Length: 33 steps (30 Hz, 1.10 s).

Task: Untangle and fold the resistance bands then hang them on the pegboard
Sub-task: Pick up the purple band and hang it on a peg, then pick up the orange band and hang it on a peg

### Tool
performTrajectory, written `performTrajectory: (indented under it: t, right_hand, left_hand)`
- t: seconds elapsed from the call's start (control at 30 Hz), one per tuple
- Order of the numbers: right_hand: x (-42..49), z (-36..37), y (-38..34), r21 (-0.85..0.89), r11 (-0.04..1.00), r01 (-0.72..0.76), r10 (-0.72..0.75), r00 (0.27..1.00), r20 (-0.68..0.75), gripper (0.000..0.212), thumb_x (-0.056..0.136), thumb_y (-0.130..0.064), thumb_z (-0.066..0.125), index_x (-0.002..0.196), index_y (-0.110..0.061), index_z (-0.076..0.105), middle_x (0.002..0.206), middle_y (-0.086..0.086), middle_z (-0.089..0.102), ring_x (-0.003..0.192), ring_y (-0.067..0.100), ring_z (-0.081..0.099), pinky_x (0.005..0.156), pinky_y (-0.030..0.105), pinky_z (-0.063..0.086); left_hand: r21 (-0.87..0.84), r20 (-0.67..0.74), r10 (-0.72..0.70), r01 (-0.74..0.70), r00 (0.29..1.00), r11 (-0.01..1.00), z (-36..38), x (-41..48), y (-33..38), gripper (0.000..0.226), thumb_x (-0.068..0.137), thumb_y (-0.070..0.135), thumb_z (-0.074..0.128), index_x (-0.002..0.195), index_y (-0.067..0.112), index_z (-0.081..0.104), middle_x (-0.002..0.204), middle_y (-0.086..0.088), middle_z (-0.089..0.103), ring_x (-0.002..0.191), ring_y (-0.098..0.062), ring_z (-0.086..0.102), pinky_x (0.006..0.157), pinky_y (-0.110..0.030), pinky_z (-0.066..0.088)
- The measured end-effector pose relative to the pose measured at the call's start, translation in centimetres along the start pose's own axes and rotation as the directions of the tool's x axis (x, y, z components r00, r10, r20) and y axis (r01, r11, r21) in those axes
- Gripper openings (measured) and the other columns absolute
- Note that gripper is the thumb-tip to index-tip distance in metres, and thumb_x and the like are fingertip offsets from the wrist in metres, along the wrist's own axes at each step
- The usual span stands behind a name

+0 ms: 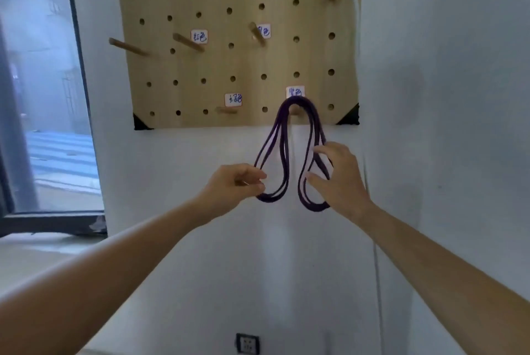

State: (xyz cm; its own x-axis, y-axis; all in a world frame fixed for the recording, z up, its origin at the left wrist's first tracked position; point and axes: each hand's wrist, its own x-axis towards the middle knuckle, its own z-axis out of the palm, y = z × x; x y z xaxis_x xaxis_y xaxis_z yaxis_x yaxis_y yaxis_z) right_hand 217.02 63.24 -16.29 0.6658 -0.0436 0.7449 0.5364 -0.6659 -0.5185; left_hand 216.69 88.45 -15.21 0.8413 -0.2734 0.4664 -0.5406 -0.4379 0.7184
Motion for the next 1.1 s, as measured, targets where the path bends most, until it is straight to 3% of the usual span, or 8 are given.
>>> performTrajectory:
  t: [0.13,0.27,0.37,0.47,0.6,0.73,0.9,1.1]
  right_hand:
    - [-7.0,2.4,0.6,-0.082,0.995,0.063,-0.058,0.997,0.056,0.027,0.081,-0.02,0.083,0.106,-0.02,0.074,0.126,0.0,0.062,0.125,0.023,0.046,0.097,0.03,0.029]
    - [-14.4,6.6,1.1,-0.108,0.976,0.187,-0.152,0.95,0.272,0.016,0.081,-0.016,0.082,0.096,-0.019,0.075,0.107,-0.005,0.071,0.109,0.02,0.057,0.09,0.038,0.04]
    - [-18.8,10.1,1.2,-0.033,0.996,0.082,-0.04,0.757,0.652,0.009,0.091,-0.02,0.073,0.099,-0.017,0.074,0.098,-0.008,0.072,0.093,0.011,0.064,0.088,0.033,0.052]
    - [-22.6,14.5,1.7,-0.072,0.995,0.075,0.026,0.497,0.867,0.014,0.091,-0.024,0.072,0.103,-0.019,0.075,0.094,-0.007,0.072,0.087,0.009,0.066,0.081,0.027,0.053]
    - [-27.6,20.5,3.3,-0.108,0.991,0.077,0.085,0.26,0.962,0.021,0.09,-0.024,0.074,0.108,-0.016,0.075,0.096,0.0,0.074,0.088,0.014,0.068,0.081,0.026,0.052]
    - [-33.3,26.4,6.4,-0.154,0.988,0.028,0.15,0.111,0.982,0.02,0.088,-0.028,0.074,0.106,-0.019,0.075,0.095,-0.002,0.073,0.089,0.014,0.069,0.082,0.027,0.054]
    - [-40.5,32.2,12.3,-0.295,0.947,-0.131,0.311,0.126,0.942,0.021,0.086,-0.023,0.079,0.104,-0.013,0.076,0.099,0.006,0.075,0.09,0.018,0.067,0.081,0.027,0.051]
    - [-47.3,37.7,19.7,-0.479,0.808,-0.343,0.557,0.177,0.811,0.044,0.084,-0.022,0.082,0.121,-0.004,0.066,0.118,0.017,0.07,0.111,0.034,0.065,0.094,0.036,0.048]
  left_hand:
    - [0.074,0.147,-0.056,0.046,0.988,0.996,0.9,-8.5,-4.2,0.015,0.088,0.007,0.077,0.103,0.009,0.076,0.083,-0.011,0.076,0.075,-0.016,0.07,0.074,-0.024,0.056]
    - [0.132,0.299,-0.162,0.127,0.94,0.983,2.4,-16.7,-8.9,0.016,0.091,0.02,0.076,0.106,0.025,0.076,0.089,0.002,0.077,0.085,-0.014,0.074,0.081,-0.032,0.06]
    - [0.132,0.352,-0.254,0.221,0.901,0.966,3.0,-22.2,-11.9,0.015,0.092,0.021,0.075,0.106,0.026,0.076,0.091,0.005,0.077,0.087,-0.013,0.073,0.083,-0.034,0.06]
    - [0.158,0.363,-0.355,0.319,0.862,0.935,3.1,-27.0,-14.9,0.014,0.092,0.024,0.074,0.106,0.025,0.077,0.094,0.005,0.077,0.09,-0.012,0.073,0.086,-0.037,0.059]
    - [0.185,0.373,-0.476,0.438,0.797,0.88,3.8,-33.1,-19.4,0.013,0.09,0.025,0.076,0.102,0.025,0.078,0.088,0.005,0.076,0.083,-0.018,0.071,0.081,-0.045,0.057]
    - [0.152,0.349,-0.607,0.596,0.714,0.788,5.0,-38.7,-23.8,0.01,0.091,0.022,0.076,0.1,0.024,0.078,0.088,0.0,0.077,0.085,-0.022,0.072,0.083,-0.046,0.057]
    - [0.116,0.296,-0.687,0.689,0.663,0.715,6.2,-41.4,-27.2,0.02,0.084,0.041,0.073,0.1,0.029,0.077,0.085,0.0,0.076,0.083,-0.019,0.071,0.08,-0.042,0.056]
    - [0.121,0.317,-0.714,0.72,0.624,0.683,7.1,-42.5,-29.7,0.015,0.091,0.014,0.074,0.106,0.018,0.076,0.083,0.004,0.077,0.078,-0.008,0.072,0.072,-0.022,0.054]
